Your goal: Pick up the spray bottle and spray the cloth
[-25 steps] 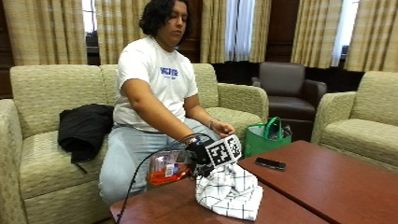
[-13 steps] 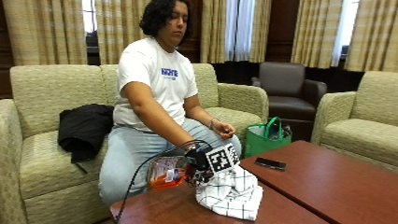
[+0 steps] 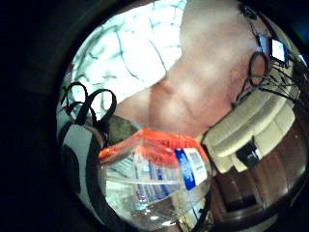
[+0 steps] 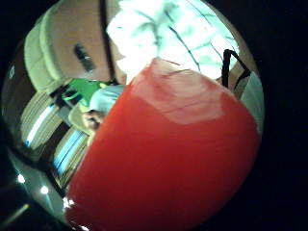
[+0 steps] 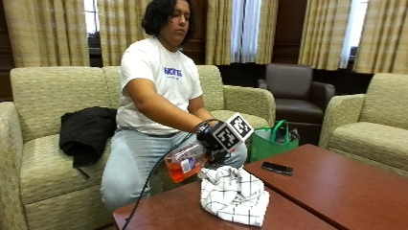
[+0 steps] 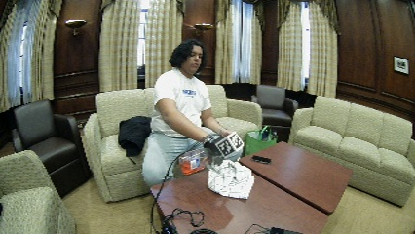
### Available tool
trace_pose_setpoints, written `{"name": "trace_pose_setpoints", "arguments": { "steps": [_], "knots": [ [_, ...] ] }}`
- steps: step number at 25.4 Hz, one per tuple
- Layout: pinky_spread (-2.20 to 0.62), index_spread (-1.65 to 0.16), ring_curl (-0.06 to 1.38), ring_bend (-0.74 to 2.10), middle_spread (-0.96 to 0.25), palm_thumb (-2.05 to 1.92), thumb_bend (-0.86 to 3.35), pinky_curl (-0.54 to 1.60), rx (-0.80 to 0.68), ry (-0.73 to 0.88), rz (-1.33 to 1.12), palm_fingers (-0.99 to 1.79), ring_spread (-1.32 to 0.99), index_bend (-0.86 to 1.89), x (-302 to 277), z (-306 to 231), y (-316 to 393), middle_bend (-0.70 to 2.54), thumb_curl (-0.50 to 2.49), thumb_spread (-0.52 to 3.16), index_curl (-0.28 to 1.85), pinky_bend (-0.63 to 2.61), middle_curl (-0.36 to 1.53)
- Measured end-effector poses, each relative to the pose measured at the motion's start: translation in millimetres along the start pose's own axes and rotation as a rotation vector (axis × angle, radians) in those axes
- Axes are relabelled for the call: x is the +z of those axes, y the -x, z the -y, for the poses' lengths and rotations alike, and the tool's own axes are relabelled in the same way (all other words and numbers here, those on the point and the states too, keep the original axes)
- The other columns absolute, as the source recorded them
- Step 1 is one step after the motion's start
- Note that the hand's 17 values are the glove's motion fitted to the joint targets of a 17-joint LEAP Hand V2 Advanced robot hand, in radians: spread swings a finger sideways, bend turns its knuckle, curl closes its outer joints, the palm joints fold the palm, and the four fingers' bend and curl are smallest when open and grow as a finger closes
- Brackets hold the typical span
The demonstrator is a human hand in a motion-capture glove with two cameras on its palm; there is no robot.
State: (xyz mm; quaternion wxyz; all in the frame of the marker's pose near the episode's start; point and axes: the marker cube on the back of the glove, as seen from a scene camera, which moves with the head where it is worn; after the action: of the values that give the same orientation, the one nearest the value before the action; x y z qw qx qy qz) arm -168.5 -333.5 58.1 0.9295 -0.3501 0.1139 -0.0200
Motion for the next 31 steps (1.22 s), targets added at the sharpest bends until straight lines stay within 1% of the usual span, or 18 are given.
{"name": "trace_pose_setpoints", "arguments": {
  "steps": [5, 9, 15, 19, 24, 31],
  "knots": [
    [-0.29, -0.25, 0.47, 0.68, -0.17, 0.88, -0.03, 0.41, -0.156, -0.135, 0.216, 1.37, -0.21, 0.30, -35.4, -17.4, 35.6, 0.63, 0.83, 0.49, 0.59, 0.49, 0.54],
    [-0.28, -0.25, 0.47, 0.68, -0.17, 0.89, -0.03, 0.41, -0.308, -0.225, 0.366, 1.37, -0.20, 0.29, -65.5, -29.4, 70.4, 0.63, 0.83, 0.49, 0.59, 0.49, 0.54],
    [-0.28, -0.25, 0.47, 0.69, -0.17, 0.89, -0.03, 0.41, -0.469, -0.379, 0.569, 1.37, -0.19, 0.29, -91.8, -23.0, 125.9, 0.63, 0.83, 0.49, 0.59, 0.48, 0.54],
    [-0.28, -0.25, 0.47, 0.69, -0.16, 0.89, -0.03, 0.41, -0.540, -0.531, 0.711, 1.37, -0.18, 0.28, -94.0, -7.7, 161.1, 0.62, 0.83, 0.50, 0.60, 0.49, 0.54],
    [-0.28, -0.25, 0.47, 0.69, -0.16, 0.89, -0.03, 0.41, -0.594, -0.709, 0.812, 1.37, -0.18, 0.28, -88.9, 20.7, 189.6, 0.62, 0.84, 0.50, 0.60, 0.49, 0.54],
    [-0.28, -0.25, 0.47, 0.69, -0.16, 0.89, -0.03, 0.41, -0.607, -0.815, 0.927, 1.37, -0.17, 0.27, -78.8, 67.7, 222.7, 0.62, 0.84, 0.51, 0.60, 0.49, 0.54]
  ]
}}
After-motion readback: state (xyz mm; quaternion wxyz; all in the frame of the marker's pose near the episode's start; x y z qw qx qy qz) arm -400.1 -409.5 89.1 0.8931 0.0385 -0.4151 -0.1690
